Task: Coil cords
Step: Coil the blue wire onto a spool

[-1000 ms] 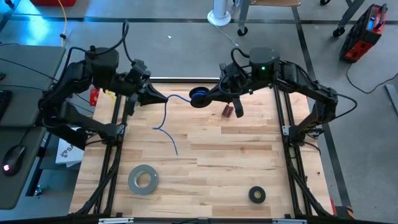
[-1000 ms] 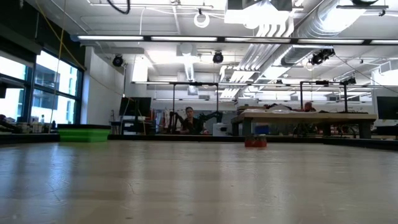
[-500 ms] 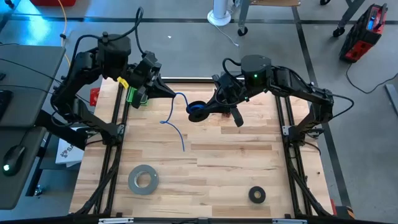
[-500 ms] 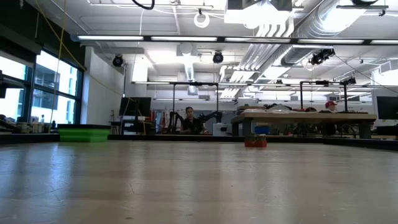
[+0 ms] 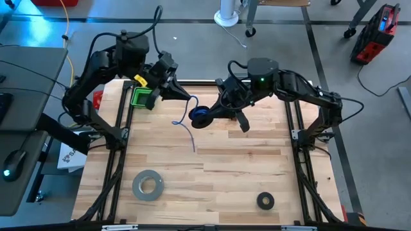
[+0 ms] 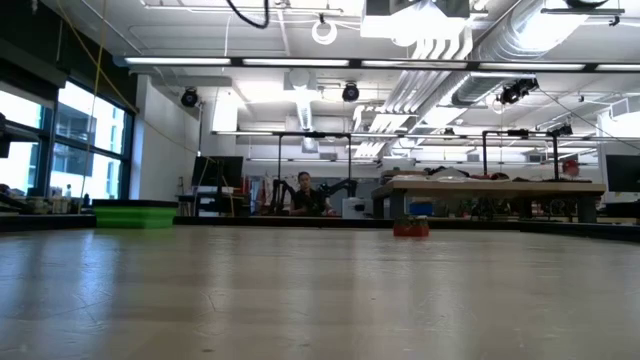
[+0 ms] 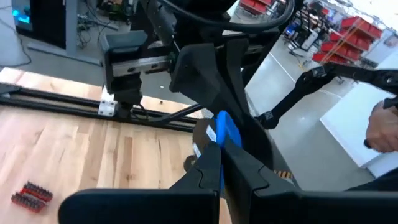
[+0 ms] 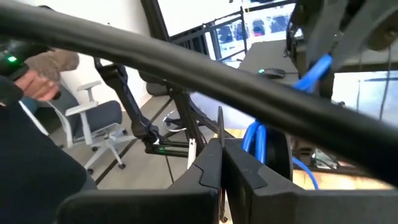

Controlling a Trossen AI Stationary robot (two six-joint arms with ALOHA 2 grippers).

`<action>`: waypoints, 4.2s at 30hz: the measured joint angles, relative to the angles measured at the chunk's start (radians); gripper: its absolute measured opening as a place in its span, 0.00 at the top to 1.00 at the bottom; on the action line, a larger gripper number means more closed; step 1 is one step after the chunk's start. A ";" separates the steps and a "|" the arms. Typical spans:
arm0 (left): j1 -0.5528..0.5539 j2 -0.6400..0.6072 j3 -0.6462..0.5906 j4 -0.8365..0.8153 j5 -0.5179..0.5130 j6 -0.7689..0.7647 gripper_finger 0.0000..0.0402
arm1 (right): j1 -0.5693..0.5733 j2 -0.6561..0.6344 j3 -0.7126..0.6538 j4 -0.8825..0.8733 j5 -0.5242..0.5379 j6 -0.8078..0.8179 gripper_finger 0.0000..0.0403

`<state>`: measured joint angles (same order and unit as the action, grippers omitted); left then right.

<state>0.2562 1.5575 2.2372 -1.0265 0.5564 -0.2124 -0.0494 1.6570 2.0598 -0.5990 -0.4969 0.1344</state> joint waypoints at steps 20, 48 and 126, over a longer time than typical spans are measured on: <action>0.000 0.044 0.000 0.123 0.058 -0.002 1.00 | 0.000 0.032 0.000 0.209 -0.087 0.042 1.00; -0.012 0.091 0.000 0.221 0.152 -0.084 1.00 | -0.002 0.032 0.000 0.456 -0.083 0.041 1.00; -0.122 -0.157 -0.867 1.136 -0.687 0.063 0.60 | -0.098 -0.008 0.000 0.397 0.383 0.050 1.00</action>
<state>0.1340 1.4003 1.3705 0.1094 -0.1306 -0.1495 -0.1478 1.6493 2.0594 -0.2023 -0.1143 0.1848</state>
